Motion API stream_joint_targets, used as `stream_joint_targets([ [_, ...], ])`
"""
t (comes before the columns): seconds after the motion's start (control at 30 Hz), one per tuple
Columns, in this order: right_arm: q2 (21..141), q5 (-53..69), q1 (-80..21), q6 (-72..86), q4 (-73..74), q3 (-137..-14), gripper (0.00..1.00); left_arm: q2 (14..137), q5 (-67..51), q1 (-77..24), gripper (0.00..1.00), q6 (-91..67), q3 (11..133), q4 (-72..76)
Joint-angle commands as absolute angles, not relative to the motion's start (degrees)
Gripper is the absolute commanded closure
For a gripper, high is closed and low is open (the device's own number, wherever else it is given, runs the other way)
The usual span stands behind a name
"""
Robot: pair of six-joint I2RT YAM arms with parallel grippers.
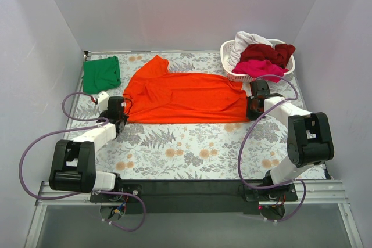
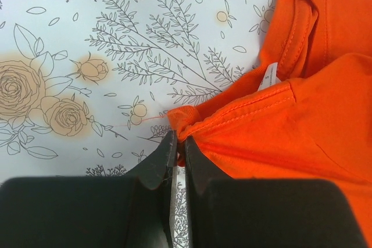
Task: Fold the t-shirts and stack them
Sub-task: Fold the tshirt
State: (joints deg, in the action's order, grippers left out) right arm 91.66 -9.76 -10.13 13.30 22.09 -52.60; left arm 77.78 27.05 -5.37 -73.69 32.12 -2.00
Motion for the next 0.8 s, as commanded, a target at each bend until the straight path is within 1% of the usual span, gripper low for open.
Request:
stream_joint_targets([
  [0.0, 90.44, -14.67, -8.97, 12.74, 22.76, -52.38, 0.99, 75.68, 31.46, -5.01, 1.00, -72.69, 34.80, -3.07],
  [0.27, 90.17, -17.22, -8.61, 12.66, 23.99, -53.08, 0.99, 74.18, 29.62, -5.01, 1.00, -71.10, 34.98, -2.37],
  [0.37, 90.61, -16.00, -8.61, 12.39, 24.34, -53.35, 0.99, 74.97, 27.86, -5.01, 0.96, -70.84, 35.24, -2.37],
  [0.4, 90.62, -15.56, -8.53, 12.31, 24.43, -53.26, 0.99, 75.06, 27.43, -5.01, 0.87, -70.84, 35.59, -2.72],
  [0.47, 89.92, -13.89, -8.61, 11.96, 24.43, -53.17, 0.99, 73.66, 26.03, -5.01, 0.80, -70.93, 36.12, -3.77],
  [0.5, 89.48, -13.28, -8.61, 11.78, 24.43, -53.17, 0.98, 72.70, 25.75, -5.01, 0.74, -70.93, 36.99, -4.39],
  [0.53, 88.86, -12.49, -8.61, 11.69, 24.43, -53.17, 0.94, 71.64, 25.58, -5.01, 0.71, -71.10, 37.61, -5.00],
  [0.57, 87.73, -12.31, -8.53, 11.60, 24.52, -53.17, 0.84, 69.28, 24.62, -5.10, 0.68, -71.89, 38.05, -6.05],
  [0.6, 87.19, -12.13, -8.53, 11.60, 24.61, -53.17, 0.78, 68.13, 23.57, -5.10, 0.66, -72.24, 38.23, -6.15],
  [0.63, 86.58, -11.52, -8.61, 11.43, 24.70, -53.43, 0.70, 67.33, 22.16, -5.10, 0.56, -72.77, 38.75, -6.15],
  [0.67, 85.53, -11.34, -8.53, 11.16, 25.05, -53.52, 0.57, 66.72, 19.71, -5.10, 0.49, -73.38, 39.28, -6.85],
  [0.7, 85.00, -11.16, -8.53, 11.08, 25.22, -53.70, 0.54, 66.97, 18.73, -5.18, 0.39, -73.65, 40.24, -7.64],
  [0.73, 84.21, -11.25, -8.61, 11.07, 25.40, -53.96, 0.51, 67.67, 18.02, -5.19, 0.14, -74.00, 41.91, -8.43],
  [0.77, 83.76, -11.34, -8.61, 10.99, 25.57, -54.05, 0.47, 67.85, 16.54, -5.27, 0.13, -74.26, 42.71, -9.48],
])
